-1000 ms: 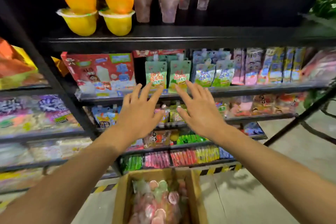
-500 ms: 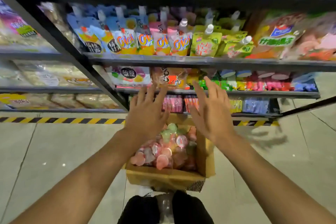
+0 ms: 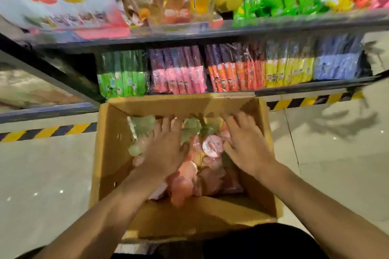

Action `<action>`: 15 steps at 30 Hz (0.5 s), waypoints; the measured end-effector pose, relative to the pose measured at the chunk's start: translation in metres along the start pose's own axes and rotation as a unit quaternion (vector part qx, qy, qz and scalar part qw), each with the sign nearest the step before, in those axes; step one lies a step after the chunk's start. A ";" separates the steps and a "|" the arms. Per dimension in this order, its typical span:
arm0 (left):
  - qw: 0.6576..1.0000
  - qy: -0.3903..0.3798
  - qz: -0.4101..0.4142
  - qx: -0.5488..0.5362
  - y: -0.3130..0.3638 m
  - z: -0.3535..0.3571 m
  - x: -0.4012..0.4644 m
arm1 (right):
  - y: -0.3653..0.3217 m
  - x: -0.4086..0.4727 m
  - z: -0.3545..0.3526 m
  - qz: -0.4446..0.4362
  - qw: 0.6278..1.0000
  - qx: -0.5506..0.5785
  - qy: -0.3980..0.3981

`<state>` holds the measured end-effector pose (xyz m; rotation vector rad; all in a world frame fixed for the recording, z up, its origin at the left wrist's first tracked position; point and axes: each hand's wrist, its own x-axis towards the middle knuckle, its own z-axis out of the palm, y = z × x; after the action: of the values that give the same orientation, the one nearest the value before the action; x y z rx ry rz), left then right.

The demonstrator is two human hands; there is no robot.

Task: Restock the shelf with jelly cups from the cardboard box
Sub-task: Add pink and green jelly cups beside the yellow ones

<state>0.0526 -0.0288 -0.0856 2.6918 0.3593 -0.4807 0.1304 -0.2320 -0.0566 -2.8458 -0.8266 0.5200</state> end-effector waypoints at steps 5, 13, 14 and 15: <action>1.000 -0.002 0.004 0.012 -0.033 0.089 0.046 | 0.027 0.032 0.095 -0.049 0.999 -0.008 -0.006; 0.998 -0.031 0.014 0.059 -0.081 0.173 0.081 | 0.026 0.097 0.208 -0.012 0.999 0.031 -0.043; 0.997 -0.025 0.021 0.063 -0.083 0.177 0.081 | 0.023 0.102 0.215 0.000 0.998 0.052 -0.048; 0.997 -0.017 0.028 0.068 -0.085 0.181 0.081 | 0.019 0.106 0.219 0.002 0.997 0.058 -0.050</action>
<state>0.0500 -0.0123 -0.3003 2.8118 0.2484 -0.5506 0.1448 -0.1835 -0.2951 -2.7351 -0.7787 0.6933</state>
